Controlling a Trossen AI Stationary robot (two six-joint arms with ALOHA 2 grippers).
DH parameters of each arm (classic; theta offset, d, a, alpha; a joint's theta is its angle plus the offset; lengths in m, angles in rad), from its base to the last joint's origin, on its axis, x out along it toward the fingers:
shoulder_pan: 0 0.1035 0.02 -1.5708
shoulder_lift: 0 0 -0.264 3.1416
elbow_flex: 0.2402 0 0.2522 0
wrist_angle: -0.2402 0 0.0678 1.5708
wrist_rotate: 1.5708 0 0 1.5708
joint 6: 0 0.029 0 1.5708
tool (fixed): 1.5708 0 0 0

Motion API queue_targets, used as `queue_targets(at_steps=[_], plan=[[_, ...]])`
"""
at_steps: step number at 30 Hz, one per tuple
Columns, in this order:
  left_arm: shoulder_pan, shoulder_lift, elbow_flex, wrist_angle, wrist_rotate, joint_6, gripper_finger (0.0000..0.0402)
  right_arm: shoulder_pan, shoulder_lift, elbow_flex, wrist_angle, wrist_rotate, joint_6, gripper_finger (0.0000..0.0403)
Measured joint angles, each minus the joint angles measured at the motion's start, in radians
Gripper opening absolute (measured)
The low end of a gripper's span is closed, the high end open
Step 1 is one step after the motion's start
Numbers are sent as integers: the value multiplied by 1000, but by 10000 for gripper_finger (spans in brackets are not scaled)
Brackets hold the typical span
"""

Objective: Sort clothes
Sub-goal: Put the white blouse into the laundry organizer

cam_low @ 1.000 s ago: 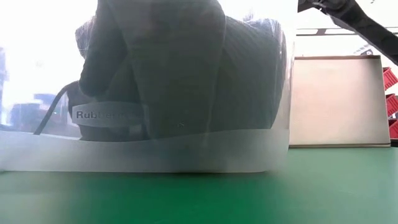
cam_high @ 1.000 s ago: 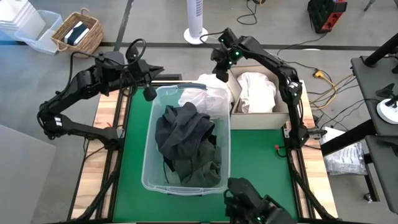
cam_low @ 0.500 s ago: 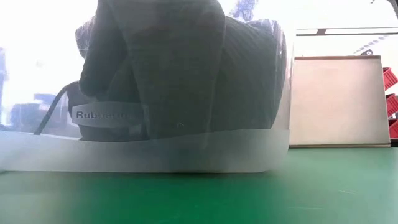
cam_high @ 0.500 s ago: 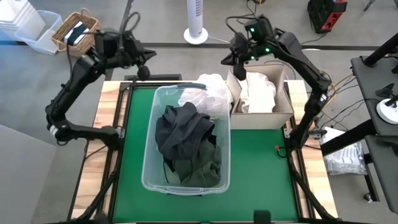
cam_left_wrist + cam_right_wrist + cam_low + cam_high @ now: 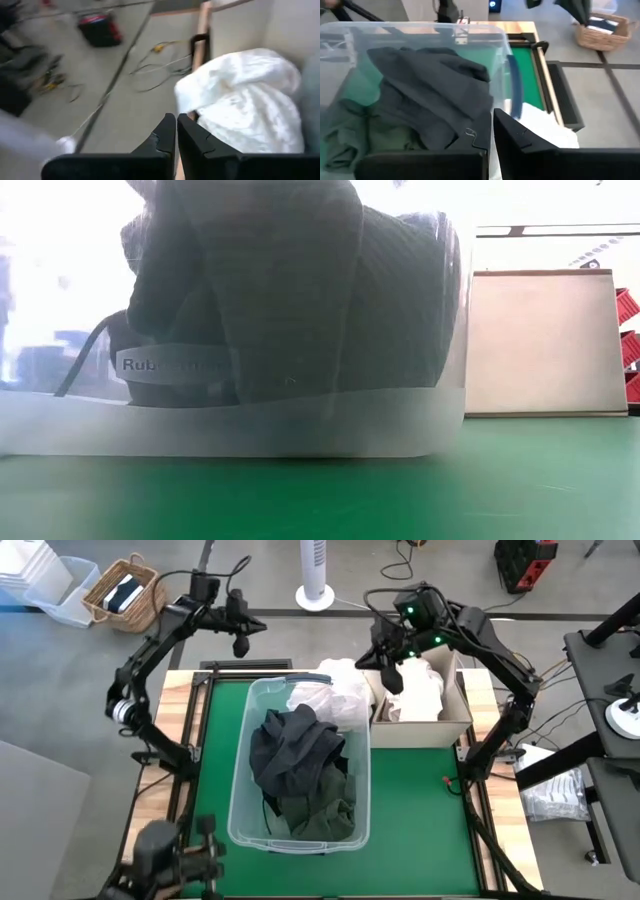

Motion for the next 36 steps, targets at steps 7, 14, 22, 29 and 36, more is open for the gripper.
queue_targets(at_steps=[7,14,22,29,36], plan=[[86,180,77,7,275,43,0,50,7,-7,-22,42,29,12],[107,348,207,-46,357,90,0,67,24,-29,-23,127,51,12],[116,449,451,-218,379,119,0,67,25,-101,-17,127,62,12],[191,580,683,-463,543,326,0,67,25,-144,-17,127,93,12],[171,611,752,-788,540,449,0,67,24,-144,-20,127,87,12]])
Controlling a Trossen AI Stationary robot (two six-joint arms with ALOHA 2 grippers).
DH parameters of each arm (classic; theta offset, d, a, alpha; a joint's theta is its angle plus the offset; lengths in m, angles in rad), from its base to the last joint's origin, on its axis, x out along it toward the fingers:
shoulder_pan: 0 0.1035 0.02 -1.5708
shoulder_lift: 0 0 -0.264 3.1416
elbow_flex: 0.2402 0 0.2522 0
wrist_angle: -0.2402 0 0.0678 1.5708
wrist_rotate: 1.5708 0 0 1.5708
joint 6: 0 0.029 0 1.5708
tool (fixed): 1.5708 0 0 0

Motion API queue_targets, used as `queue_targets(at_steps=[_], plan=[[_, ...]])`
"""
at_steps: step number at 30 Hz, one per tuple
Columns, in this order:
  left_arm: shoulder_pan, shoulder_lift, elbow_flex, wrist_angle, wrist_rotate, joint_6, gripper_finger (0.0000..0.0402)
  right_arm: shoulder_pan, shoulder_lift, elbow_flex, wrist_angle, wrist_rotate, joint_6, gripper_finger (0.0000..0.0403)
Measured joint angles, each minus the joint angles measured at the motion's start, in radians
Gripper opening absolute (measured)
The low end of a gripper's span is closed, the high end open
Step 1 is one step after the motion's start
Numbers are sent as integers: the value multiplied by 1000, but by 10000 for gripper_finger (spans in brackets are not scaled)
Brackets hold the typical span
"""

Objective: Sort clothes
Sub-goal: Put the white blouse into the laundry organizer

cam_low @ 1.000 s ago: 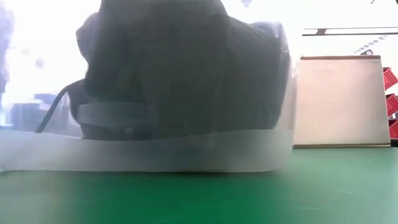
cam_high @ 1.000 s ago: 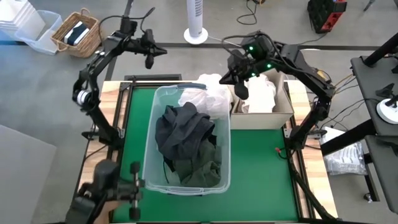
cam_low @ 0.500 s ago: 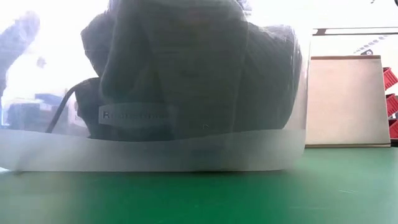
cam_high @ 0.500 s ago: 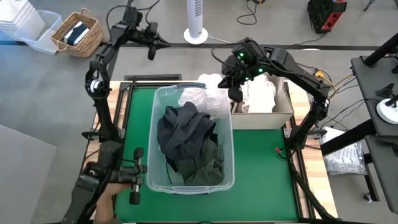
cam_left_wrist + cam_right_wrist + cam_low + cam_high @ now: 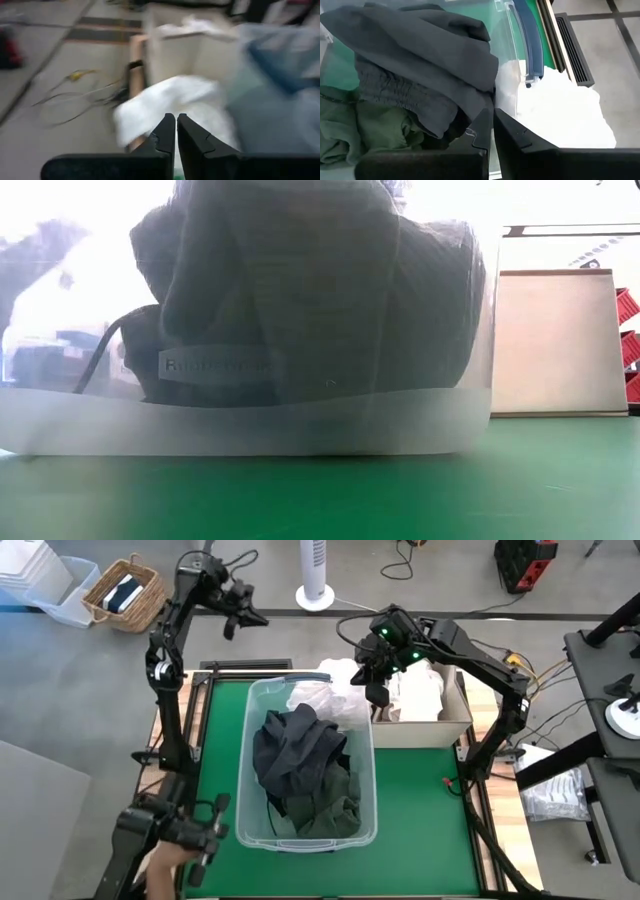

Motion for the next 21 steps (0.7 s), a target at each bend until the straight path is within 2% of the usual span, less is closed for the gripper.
queue_targets(at_steps=[3,6,9,14,17,21], plan=[[-26,-23,-2,-142,48,90,0,0,0,0,3,-1,-19,12],[-45,-62,-50,-122,54,-9,0,0,0,-1,24,0,-37,12],[-83,-107,-97,-133,73,10,0,-3,2,-1,71,17,-63,12],[-104,-225,-202,-133,129,56,0,-27,2,-2,202,199,-54,12],[-122,-315,-288,-133,203,96,0,-70,9,-5,284,183,-71,12],[-150,-443,-435,-133,343,173,0,-150,53,-6,328,101,-70,12]])
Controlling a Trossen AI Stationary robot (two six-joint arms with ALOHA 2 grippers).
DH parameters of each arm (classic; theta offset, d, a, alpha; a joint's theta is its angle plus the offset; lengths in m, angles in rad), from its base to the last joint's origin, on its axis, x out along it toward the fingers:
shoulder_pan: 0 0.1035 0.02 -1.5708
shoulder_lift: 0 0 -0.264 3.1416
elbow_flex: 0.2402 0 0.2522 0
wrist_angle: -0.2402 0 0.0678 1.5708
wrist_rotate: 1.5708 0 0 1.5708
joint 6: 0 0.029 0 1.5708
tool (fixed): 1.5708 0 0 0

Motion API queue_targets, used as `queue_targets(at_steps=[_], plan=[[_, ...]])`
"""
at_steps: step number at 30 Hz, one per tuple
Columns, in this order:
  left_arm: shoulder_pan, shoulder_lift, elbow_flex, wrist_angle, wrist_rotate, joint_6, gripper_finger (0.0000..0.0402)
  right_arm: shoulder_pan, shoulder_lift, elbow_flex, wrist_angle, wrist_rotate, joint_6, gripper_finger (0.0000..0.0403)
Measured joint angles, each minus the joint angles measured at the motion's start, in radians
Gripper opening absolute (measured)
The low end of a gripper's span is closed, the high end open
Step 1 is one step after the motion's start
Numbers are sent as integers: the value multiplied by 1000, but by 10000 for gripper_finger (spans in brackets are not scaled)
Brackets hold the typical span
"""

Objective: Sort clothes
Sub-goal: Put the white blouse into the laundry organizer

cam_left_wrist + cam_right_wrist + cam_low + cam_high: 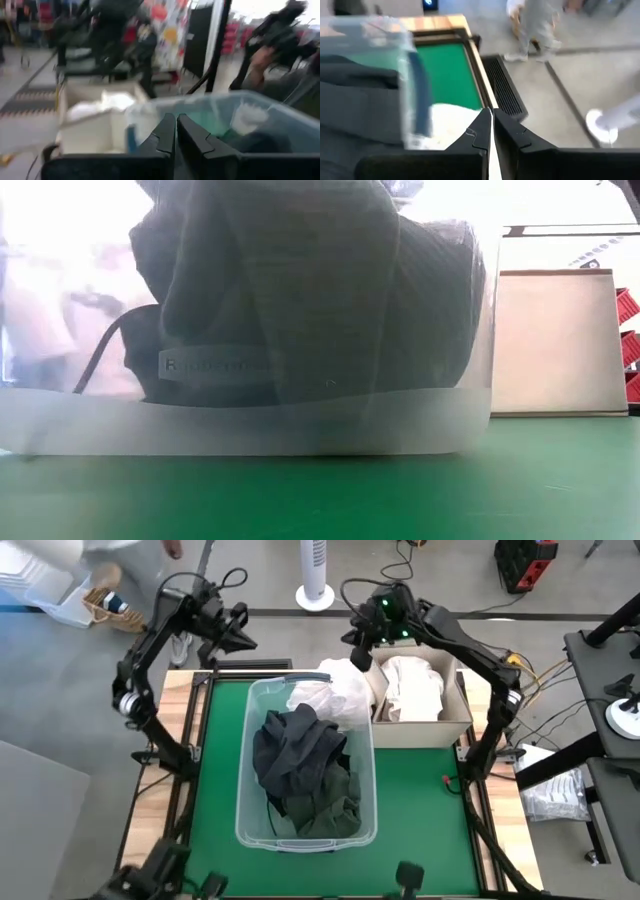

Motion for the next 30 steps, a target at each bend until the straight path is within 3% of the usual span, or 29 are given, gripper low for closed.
queue_targets(at_steps=[2,7,12,17,24,30], plan=[[-15,-64,-75,0,64,30,0,-38,26,-1,-8,-5,16,12],[-70,-211,-215,3,77,100,0,-95,61,-1,-17,8,107,13],[-135,-309,-285,30,80,116,0,-112,94,-1,51,3,2,13],[-282,-344,-300,58,79,115,0,-116,143,-1,70,5,-9,13],[-588,-310,-299,138,77,114,0,-115,164,-1,50,4,29,13],[-651,-306,-236,162,81,125,0,-127,142,12,51,3,28,13]])
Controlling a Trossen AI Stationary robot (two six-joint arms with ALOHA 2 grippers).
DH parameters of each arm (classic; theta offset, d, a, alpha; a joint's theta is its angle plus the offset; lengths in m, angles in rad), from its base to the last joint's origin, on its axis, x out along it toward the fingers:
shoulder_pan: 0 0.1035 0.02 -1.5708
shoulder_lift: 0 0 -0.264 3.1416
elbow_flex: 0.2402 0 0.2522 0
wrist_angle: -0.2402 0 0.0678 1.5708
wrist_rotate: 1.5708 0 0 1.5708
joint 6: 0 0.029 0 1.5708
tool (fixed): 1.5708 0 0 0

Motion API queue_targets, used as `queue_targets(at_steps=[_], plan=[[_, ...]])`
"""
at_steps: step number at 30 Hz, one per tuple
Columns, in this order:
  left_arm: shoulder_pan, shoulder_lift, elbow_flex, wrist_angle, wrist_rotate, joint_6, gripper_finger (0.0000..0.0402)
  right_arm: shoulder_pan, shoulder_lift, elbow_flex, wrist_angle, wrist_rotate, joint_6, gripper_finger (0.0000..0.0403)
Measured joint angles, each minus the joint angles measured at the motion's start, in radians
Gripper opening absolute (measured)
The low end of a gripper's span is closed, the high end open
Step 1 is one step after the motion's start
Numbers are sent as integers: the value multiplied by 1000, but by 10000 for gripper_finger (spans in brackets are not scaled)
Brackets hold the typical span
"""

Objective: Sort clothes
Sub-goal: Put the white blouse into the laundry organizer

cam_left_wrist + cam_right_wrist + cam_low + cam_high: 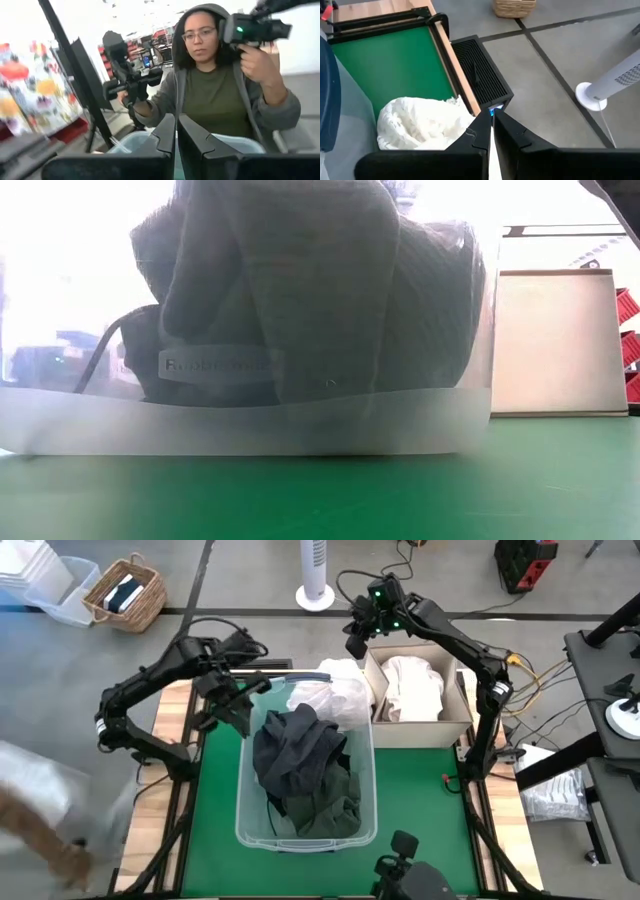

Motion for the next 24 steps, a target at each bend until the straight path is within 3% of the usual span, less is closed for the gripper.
queue_targets(at_steps=[4,6,8,13,15,19,21,24], plan=[[-78,47,-8,188,0,9,0,-2,-22,0,-1,0,-10,13],[-110,93,-8,308,-18,-67,0,-1,-30,0,0,-1,-11,13],[-118,138,14,413,-99,-217,0,0,-35,0,0,-1,-11,13],[-125,235,97,769,-532,-736,0,-1,-41,0,0,-1,-3,13],[-127,264,125,784,-683,-788,0,-1,-43,0,-5,-1,-3,13],[-113,248,168,754,-753,-842,0,-1,-43,0,-37,-1,-4,13],[-121,212,157,757,-926,-904,0,-1,-43,0,-47,-1,-13,13],[-168,161,105,784,-1277,-963,0,-1,-43,0,-48,-1,-35,13]])
